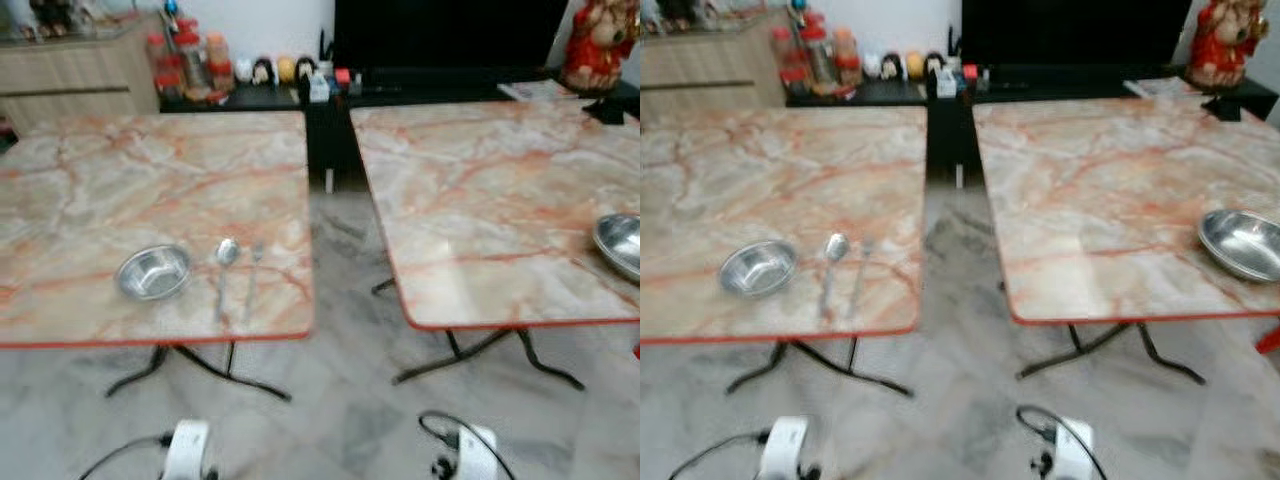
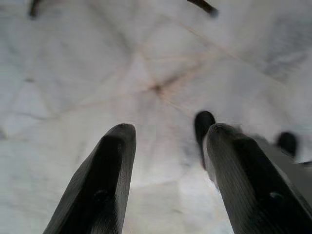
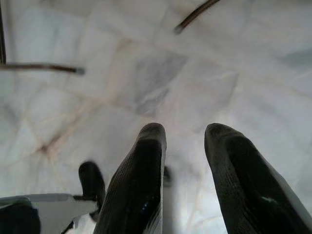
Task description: Setting the table
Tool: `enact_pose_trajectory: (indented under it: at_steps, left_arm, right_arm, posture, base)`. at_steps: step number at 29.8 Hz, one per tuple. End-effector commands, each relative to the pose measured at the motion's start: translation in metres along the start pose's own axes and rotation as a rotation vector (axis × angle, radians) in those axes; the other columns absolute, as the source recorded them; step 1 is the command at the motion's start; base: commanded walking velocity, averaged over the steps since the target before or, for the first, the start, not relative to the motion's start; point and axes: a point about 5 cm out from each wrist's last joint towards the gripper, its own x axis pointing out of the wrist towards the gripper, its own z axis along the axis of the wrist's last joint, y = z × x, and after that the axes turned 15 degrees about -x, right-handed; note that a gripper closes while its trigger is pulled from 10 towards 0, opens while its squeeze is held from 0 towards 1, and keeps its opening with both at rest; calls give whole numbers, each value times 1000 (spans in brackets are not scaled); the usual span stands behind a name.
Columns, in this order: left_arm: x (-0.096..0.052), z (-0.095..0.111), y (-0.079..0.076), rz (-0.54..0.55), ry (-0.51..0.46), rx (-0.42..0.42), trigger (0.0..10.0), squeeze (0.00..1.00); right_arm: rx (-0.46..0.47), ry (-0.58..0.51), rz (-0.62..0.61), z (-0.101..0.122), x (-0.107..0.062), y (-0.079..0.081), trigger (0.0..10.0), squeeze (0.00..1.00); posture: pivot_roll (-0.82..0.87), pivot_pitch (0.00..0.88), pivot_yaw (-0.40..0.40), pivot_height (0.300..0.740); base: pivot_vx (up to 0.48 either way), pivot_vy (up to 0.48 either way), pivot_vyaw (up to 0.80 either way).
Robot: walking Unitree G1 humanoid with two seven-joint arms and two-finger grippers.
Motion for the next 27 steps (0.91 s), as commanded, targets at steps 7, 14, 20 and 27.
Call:
enact_pose_trajectory:
  at_steps: [7, 14, 20, 27]
  left_arm:
    - [1, 2, -8, -21, -1, 16, 10000, 0]
    - [2, 3, -13, -36, -11, 16, 10000, 0]
    - [2, 7, -12, -41, -33, -5, 10000, 0]
    - [2, 5, -12, -39, -21, 15, 10000, 0]
  right_arm:
    - [6, 30, -21, -9, -2, -8, 10000, 0]
    - [8, 26, -16, -8, -2, -8, 10000, 0]
    - [15, 23, -15, -8, -2, -7, 10000, 0]
    - [22, 16, -11, -7, -1, -6, 10000, 0]
  posture:
    - [-28, 0, 20, 725]
    - [-27, 0, 21, 725]
    - [-24, 0, 21, 725]
    - [-25, 0, 25, 725]
  base:
    - [0, 186, 0]
    - [0, 0, 0]
    - [0, 0, 0]
    - [0, 0, 0]
